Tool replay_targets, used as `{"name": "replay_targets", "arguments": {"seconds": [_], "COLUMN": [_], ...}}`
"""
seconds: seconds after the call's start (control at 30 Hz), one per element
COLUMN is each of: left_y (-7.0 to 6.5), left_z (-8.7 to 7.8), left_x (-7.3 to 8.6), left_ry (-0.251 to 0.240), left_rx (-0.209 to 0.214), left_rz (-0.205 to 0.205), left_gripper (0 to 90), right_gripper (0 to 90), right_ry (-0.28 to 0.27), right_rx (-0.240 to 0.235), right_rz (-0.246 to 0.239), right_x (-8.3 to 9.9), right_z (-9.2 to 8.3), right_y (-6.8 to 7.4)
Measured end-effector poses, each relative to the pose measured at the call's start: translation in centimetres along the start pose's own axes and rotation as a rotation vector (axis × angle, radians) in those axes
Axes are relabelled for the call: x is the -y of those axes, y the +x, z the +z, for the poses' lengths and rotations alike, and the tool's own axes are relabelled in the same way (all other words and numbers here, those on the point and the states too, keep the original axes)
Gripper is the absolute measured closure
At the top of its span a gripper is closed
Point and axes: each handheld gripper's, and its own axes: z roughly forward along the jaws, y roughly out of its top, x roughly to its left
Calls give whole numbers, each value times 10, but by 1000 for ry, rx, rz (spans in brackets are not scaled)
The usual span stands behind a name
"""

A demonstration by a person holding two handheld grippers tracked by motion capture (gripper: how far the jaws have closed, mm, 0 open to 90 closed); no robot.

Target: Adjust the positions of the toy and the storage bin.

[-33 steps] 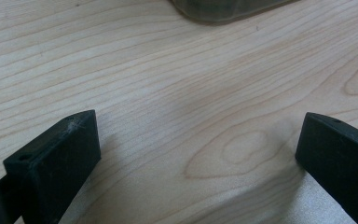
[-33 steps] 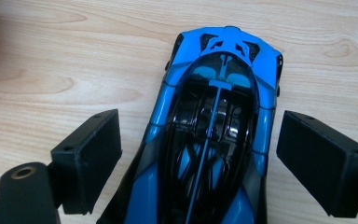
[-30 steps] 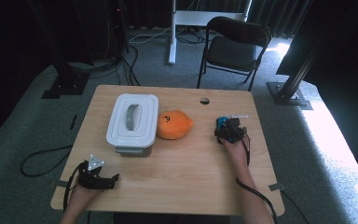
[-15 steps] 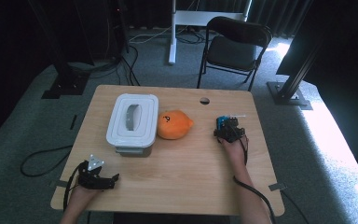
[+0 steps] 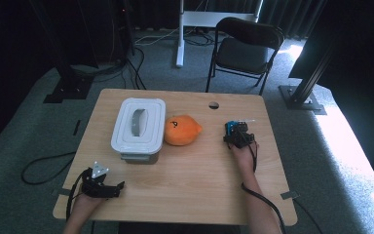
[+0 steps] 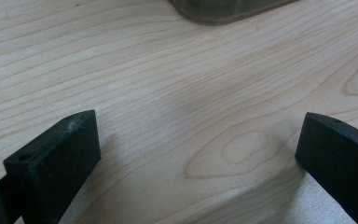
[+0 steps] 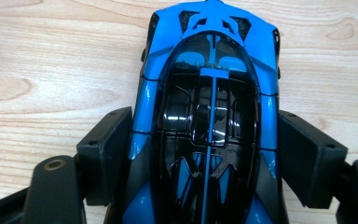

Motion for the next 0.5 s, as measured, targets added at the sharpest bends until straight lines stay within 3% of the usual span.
{"name": "replay_targets", "arguments": {"seconds": [0.23,0.5], "left_y": [0,0], "left_z": [0,0], "left_x": [0,0], "left_ry": [0,0], "left_rx": [0,0], "left_rz": [0,-1], "left_gripper": [2,2], "right_gripper": [251,252], "right_ry": [20,-1], "right_rx": [-19,-5], "right_rz": [-32,-69], "right_x": [-3,-4], "right_z": [-3,-14], "right_y": [-5,-5]}}
